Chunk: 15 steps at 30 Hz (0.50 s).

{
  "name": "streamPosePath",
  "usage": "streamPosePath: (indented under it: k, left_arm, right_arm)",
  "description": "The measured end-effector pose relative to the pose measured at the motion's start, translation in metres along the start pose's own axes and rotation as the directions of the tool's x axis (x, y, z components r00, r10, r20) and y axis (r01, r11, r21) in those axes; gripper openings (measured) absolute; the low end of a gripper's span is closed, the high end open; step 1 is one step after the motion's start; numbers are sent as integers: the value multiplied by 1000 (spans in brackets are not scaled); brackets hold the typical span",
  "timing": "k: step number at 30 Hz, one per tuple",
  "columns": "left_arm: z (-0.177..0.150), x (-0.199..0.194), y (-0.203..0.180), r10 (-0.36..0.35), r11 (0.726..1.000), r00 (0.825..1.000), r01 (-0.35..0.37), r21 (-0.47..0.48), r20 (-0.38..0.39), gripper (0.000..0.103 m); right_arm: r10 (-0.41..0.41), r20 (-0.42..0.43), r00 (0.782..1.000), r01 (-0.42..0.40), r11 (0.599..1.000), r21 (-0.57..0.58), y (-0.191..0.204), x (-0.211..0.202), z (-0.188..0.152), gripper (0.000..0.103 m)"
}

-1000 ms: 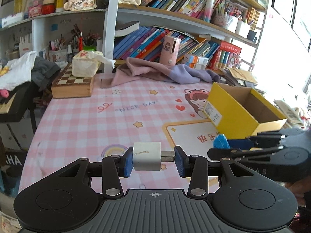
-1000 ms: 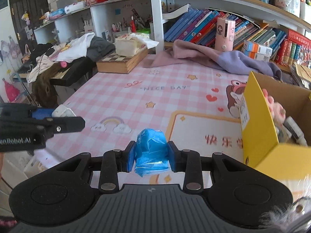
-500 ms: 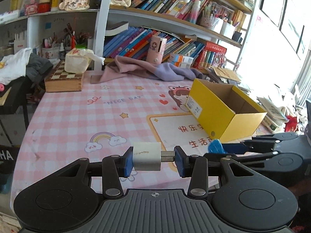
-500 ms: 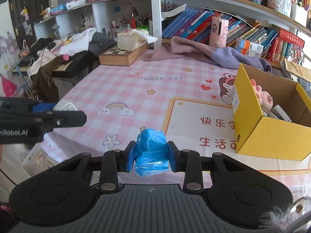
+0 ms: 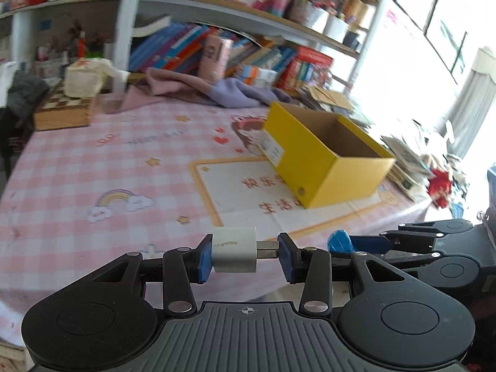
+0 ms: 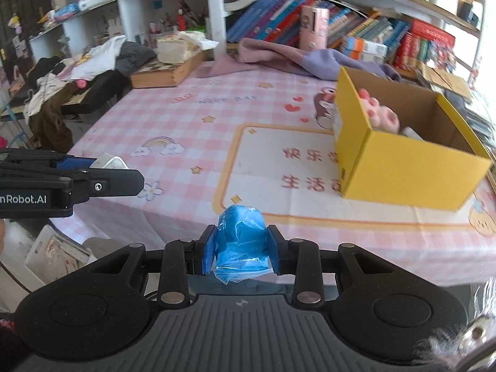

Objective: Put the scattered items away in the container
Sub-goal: 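Carry the plug and blue packet with both grippers over the yellow box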

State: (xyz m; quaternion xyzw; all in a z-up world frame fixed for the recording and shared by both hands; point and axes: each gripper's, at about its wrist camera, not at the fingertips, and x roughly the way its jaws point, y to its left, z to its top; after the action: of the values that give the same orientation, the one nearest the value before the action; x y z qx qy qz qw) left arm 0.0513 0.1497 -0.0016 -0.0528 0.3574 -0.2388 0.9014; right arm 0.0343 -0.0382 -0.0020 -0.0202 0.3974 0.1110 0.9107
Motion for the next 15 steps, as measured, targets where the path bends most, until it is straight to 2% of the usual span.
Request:
streamPosePath:
  k: [15]
  left_arm:
    - [10,37,-52,-115,989,992,119,92,-47,41]
  right_arm:
    - [-88,-9,996,89,991,98,-49,-21,-21,32]
